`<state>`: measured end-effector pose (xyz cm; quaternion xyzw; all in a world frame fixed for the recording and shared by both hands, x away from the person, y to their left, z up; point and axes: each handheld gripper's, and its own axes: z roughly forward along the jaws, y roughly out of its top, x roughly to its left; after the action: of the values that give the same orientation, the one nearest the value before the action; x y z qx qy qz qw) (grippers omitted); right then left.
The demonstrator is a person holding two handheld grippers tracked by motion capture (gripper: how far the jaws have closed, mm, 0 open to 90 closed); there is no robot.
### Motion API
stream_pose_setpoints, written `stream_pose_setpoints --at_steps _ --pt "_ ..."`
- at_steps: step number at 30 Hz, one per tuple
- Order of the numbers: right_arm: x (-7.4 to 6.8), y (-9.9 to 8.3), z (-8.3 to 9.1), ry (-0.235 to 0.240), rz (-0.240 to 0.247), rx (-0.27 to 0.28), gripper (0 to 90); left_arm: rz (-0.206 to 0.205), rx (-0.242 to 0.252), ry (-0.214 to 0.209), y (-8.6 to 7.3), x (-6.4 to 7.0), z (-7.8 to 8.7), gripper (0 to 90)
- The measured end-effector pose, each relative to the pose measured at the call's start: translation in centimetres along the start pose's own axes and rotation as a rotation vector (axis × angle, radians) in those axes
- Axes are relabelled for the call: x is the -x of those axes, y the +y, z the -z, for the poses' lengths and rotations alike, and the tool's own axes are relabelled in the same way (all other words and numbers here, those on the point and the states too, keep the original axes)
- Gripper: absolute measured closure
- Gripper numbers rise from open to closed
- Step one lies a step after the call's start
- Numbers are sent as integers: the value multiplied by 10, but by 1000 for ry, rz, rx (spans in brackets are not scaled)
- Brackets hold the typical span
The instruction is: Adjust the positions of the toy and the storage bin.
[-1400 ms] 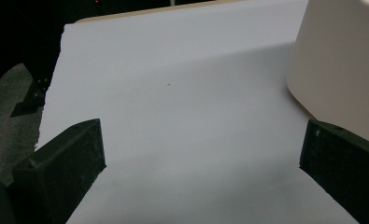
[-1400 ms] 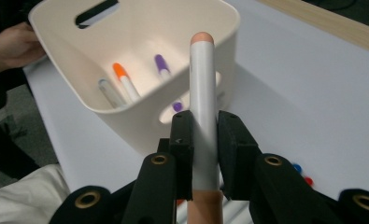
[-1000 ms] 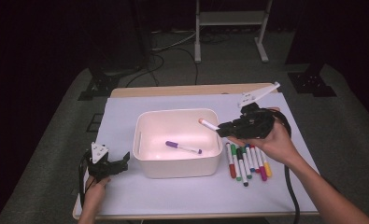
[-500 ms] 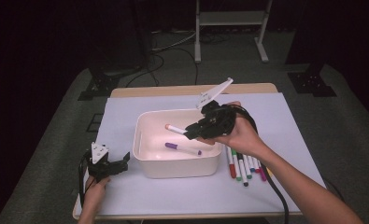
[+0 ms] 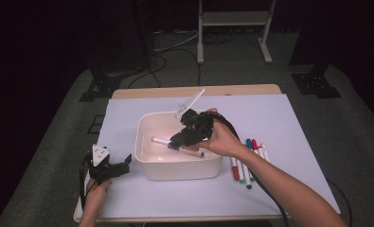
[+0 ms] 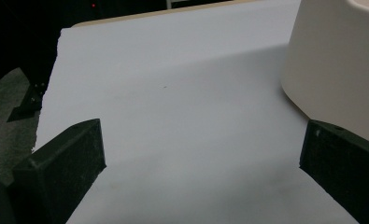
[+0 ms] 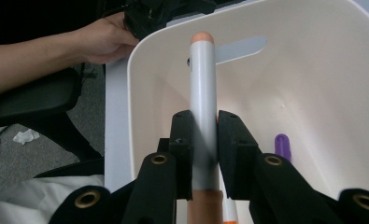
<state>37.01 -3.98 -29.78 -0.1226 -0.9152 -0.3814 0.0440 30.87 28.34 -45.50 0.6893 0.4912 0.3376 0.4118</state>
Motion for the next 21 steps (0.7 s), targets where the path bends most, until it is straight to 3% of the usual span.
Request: stream_pose_setpoints --at_steps 8,21 --pt "7 0 -23 29 10 -39 757 1 1 1 0 0 0 0" --pt "5 -2 -39 34 44 -96 755 4 2 1 0 0 0 0"
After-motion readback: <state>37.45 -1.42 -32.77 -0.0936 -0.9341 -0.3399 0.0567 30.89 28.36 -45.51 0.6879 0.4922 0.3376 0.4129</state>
